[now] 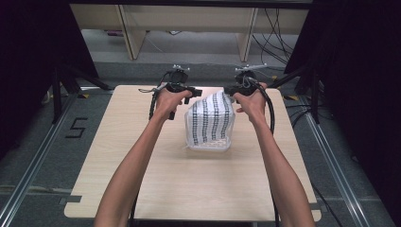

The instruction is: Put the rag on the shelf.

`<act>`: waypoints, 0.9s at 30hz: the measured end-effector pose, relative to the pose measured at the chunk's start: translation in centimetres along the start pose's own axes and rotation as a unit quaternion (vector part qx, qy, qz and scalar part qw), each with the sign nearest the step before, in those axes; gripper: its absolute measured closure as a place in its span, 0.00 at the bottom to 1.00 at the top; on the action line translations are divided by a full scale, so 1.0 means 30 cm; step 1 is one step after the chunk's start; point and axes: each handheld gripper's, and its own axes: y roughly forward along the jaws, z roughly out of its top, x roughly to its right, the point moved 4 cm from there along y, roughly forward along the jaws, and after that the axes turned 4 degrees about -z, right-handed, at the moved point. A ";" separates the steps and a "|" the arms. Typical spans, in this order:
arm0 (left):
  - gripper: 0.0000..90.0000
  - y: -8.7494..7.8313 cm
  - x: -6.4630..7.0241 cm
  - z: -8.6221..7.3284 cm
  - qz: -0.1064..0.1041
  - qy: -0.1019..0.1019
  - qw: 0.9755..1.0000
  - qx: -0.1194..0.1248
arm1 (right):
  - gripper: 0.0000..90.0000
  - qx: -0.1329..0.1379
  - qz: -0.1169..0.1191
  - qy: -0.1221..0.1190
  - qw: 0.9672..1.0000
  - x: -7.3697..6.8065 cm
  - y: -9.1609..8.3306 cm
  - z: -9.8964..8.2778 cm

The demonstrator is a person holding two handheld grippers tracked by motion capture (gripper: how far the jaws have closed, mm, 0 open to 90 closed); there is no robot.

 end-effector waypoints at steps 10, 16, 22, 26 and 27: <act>0.41 -0.035 -0.007 -0.019 0.008 -0.012 1.000 -0.024 | 0.67 -0.001 -0.001 0.008 1.000 0.006 -0.003 -0.015; 0.37 -0.083 0.008 -0.025 0.010 -0.002 1.000 -0.019 | 0.60 0.011 0.005 -0.002 1.000 0.008 -0.035 -0.009; 0.35 -0.123 0.006 -0.044 0.006 -0.013 1.000 -0.015 | 0.55 0.019 0.012 0.003 1.000 0.007 -0.077 -0.011; 0.35 -0.152 0.008 -0.052 0.003 -0.013 1.000 -0.008 | 0.51 0.019 0.021 -0.005 1.000 0.004 -0.102 -0.010; 0.35 -0.152 0.008 -0.052 0.003 -0.013 1.000 -0.008 | 0.51 0.019 0.021 -0.005 1.000 0.004 -0.102 -0.010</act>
